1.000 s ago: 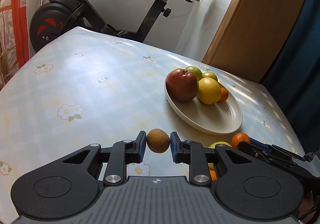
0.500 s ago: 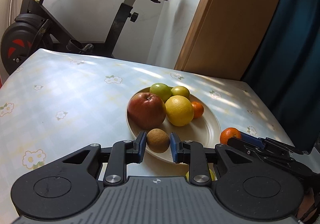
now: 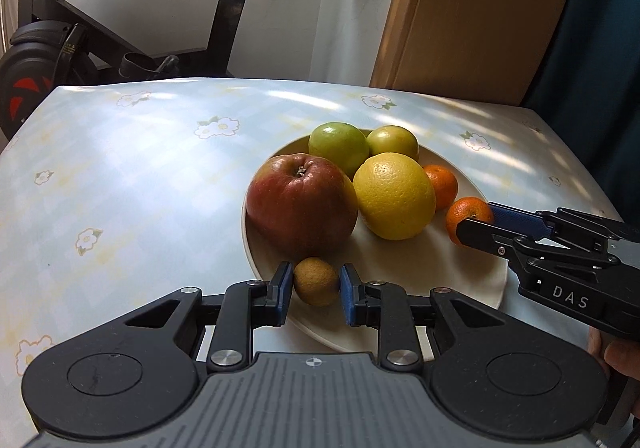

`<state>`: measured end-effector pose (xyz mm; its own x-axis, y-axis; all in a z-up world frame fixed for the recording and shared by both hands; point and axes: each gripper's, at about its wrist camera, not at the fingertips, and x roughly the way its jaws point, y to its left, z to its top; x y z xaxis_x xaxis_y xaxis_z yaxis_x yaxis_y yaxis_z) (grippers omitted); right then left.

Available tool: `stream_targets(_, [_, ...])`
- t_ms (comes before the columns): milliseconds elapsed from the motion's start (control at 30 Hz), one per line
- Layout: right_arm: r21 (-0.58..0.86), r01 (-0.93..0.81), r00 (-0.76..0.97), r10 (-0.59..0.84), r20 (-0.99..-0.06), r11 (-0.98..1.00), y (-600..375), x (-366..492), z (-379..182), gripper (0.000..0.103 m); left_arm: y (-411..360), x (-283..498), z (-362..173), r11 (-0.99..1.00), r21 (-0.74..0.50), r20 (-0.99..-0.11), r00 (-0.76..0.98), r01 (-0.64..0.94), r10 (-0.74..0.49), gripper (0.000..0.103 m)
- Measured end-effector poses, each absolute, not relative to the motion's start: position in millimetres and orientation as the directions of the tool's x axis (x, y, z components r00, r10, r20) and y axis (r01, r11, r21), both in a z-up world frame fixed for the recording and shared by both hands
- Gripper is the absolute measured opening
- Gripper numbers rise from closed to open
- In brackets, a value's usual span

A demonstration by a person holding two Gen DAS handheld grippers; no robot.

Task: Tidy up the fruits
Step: 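Carry the mandarin with the right tool while the left tool carries the kiwi to the plate, then lower the kiwi and mandarin onto the plate and open both tools, then move both open tools back toward the large red apple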

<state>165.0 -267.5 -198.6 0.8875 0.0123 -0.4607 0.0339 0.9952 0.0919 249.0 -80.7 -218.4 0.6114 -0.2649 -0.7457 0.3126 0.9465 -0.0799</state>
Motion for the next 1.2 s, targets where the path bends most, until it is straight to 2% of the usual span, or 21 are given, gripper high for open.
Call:
stream_targets(133, [0.074,0.038,0.886,0.0,-0.464,0.996,-267,170,-200,0.031,-85,250,-219,0.942,-0.04,-0.749,0.613,0.334,-0.249,0.027])
stream_targets(467, [0.071,0.034,0.879,0.004,-0.477,0.997,-266,176,-201,0.032,-79,248,-217,0.942,-0.041,-0.748,0.615,0.334,-0.25,0.028])
stream_targets(633, [0.1,0.016,0.886,0.032,-0.463,0.995,-268,171,-199,0.044,-77,248,-216,0.941,-0.056,-0.74,0.619,0.333,-0.263,0.029])
stream_targets(733, [0.118,0.021,0.898,0.033,-0.44,0.993,-269,163,-194,0.053,-73,245,-210,0.94,-0.098,-0.734,0.614,0.327,-0.29,0.037])
stream_targets(767, [0.125,0.028,0.9,0.029,-0.434,0.992,-270,160,-192,0.056,-71,243,-207,0.939,-0.113,-0.727,0.617,0.324,-0.301,0.044])
stream_targets(800, [0.131,0.031,0.901,0.029,-0.432,0.991,-270,158,-192,0.057,-69,238,-204,0.937,-0.125,-0.718,0.622,0.327,-0.313,0.05])
stream_targets(867, [0.151,0.039,0.903,0.03,-0.428,0.988,-273,151,-190,0.056,-67,230,-198,0.938,-0.111,-0.708,0.636,0.329,-0.307,0.056])
stream_targets(967, [0.18,0.056,0.905,0.027,-0.425,0.982,-276,140,-189,0.057,-60,214,-191,0.938,-0.074,-0.691,0.66,0.34,-0.294,0.057])
stream_targets(1100, [0.256,0.063,0.912,0.048,-0.406,0.965,-279,120,-188,0.057,-42,198,-185,0.943,-0.087,-0.688,0.665,0.321,-0.29,0.057])
stream_targets(1200, [0.263,0.074,0.916,0.039,-0.399,0.962,-274,106,-186,0.057,-28,188,-181,0.952,-0.102,-0.688,0.67,0.288,-0.277,0.057])
